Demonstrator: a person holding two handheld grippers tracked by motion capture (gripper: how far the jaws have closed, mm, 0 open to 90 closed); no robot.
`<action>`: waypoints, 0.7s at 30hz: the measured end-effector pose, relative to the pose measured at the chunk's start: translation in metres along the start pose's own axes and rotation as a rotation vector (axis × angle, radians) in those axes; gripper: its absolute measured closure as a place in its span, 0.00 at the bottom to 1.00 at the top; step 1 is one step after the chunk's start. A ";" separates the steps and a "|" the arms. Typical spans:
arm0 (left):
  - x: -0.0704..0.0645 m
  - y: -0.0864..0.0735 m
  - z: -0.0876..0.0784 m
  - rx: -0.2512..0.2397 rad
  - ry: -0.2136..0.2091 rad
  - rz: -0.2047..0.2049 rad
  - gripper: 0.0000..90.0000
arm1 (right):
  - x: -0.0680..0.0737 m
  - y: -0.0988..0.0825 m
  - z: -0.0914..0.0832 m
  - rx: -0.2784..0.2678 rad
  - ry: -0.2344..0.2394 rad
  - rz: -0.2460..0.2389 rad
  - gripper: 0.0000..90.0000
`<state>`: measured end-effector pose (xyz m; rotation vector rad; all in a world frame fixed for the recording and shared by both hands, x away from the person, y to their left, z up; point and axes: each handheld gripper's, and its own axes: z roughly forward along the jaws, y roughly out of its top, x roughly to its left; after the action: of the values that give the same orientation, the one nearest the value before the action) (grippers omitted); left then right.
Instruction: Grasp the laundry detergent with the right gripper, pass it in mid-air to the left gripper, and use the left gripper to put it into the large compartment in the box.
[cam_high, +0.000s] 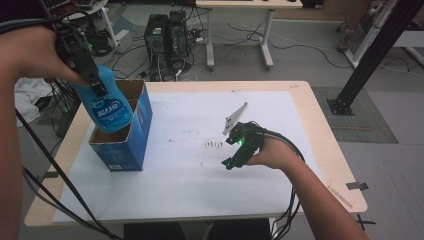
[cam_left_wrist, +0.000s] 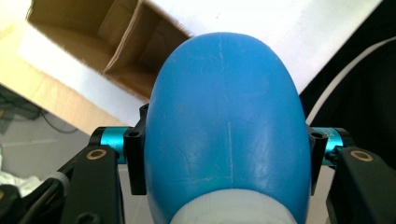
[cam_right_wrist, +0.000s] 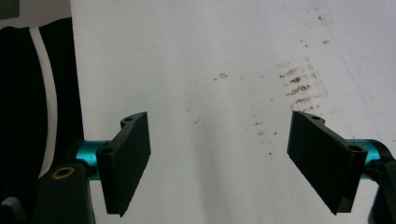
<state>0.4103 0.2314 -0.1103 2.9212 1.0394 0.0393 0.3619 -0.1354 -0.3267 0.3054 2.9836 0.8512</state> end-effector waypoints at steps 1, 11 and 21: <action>0.000 0.000 0.000 0.000 0.000 0.000 0.43 | 0.000 0.000 0.000 0.004 -0.001 0.003 0.23; 0.016 -0.002 0.016 0.031 0.012 -0.090 0.43 | -0.001 -0.002 -0.003 0.020 -0.007 0.011 0.23; 0.023 -0.004 0.039 0.041 0.016 -0.105 0.43 | -0.001 -0.003 -0.004 0.026 -0.009 0.013 0.23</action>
<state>0.4271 0.2477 -0.1489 2.9019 1.2082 0.0380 0.3621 -0.1403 -0.3244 0.3295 2.9898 0.8107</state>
